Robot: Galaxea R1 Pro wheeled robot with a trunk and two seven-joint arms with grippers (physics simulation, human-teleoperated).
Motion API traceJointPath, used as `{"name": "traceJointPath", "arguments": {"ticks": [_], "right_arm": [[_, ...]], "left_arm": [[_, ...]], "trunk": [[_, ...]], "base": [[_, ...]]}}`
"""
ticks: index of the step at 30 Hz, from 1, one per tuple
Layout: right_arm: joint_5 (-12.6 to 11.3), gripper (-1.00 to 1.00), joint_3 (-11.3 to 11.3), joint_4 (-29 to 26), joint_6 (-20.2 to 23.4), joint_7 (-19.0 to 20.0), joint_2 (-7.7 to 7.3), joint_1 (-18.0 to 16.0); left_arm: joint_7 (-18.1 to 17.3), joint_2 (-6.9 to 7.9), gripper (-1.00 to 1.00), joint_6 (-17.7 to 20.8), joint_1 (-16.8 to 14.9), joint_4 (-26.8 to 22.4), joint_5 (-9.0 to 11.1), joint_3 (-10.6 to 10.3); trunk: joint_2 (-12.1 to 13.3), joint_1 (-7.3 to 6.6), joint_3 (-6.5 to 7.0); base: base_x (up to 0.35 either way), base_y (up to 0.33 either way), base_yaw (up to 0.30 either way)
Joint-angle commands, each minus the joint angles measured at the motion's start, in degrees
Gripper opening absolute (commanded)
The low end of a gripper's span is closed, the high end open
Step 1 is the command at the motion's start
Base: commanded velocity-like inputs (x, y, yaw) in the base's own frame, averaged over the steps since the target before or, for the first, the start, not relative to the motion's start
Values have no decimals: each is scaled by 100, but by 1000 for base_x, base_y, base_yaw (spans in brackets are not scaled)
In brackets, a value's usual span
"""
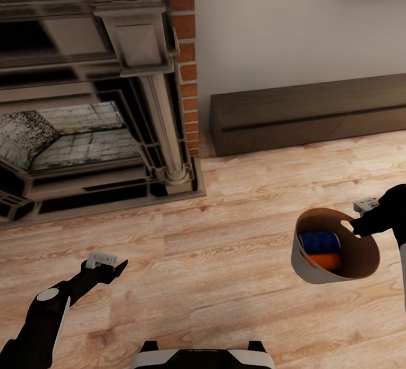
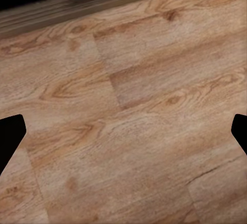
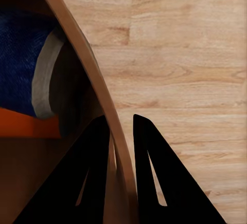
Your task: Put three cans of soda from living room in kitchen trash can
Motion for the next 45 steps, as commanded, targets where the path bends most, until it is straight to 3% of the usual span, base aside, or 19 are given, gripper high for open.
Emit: {"name": "traceJointPath", "arguments": {"ticks": [1,45], "right_arm": [[-34,-100,1,2,45,45,-2,-1],[-16,-100,19,2,44,28,-41,16]], "left_arm": [[0,0,100,0,1,3,-6,0],[6,9,100,-79,1,328,-50,-8]], "trunk": [[-42,22,-18],[-1726,944,-772]], "base": [[0,0,0],[0,0,0]]}}
